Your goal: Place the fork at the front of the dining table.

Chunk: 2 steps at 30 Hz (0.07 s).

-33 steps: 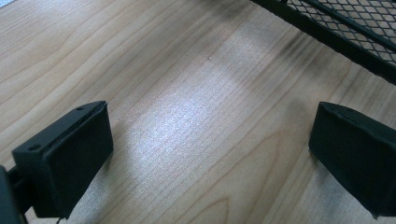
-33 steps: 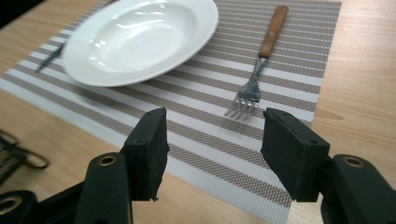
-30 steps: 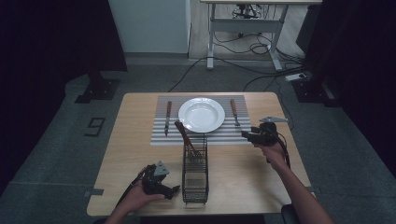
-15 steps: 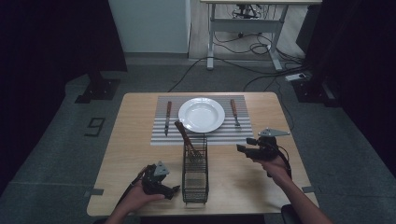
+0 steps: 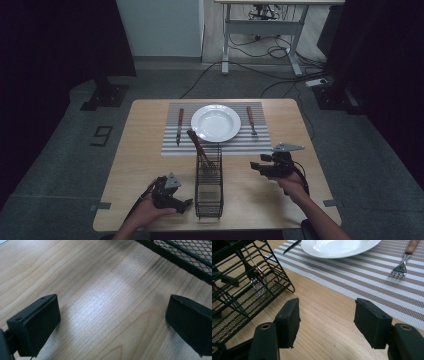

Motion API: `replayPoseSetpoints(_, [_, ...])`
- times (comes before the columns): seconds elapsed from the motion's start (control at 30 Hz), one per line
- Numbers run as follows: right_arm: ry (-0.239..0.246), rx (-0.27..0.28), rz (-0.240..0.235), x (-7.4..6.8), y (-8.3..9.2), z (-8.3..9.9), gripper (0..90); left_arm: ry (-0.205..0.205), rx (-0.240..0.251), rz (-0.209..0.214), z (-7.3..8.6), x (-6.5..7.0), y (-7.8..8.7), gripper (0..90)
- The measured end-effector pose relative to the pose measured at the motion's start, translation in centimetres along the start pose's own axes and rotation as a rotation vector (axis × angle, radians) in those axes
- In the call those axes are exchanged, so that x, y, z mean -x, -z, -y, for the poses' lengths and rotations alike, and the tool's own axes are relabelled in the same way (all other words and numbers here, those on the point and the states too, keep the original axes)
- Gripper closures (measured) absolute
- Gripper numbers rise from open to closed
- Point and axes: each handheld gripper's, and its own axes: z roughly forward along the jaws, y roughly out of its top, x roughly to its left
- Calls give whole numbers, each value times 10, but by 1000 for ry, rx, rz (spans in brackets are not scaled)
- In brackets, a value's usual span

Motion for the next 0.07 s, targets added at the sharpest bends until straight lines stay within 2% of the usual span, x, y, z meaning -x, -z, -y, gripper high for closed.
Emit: replayPoseSetpoints(0.07, [5, -2, 1, 0, 0, 1, 372, 0, 0, 0, 0, 0, 0, 0])
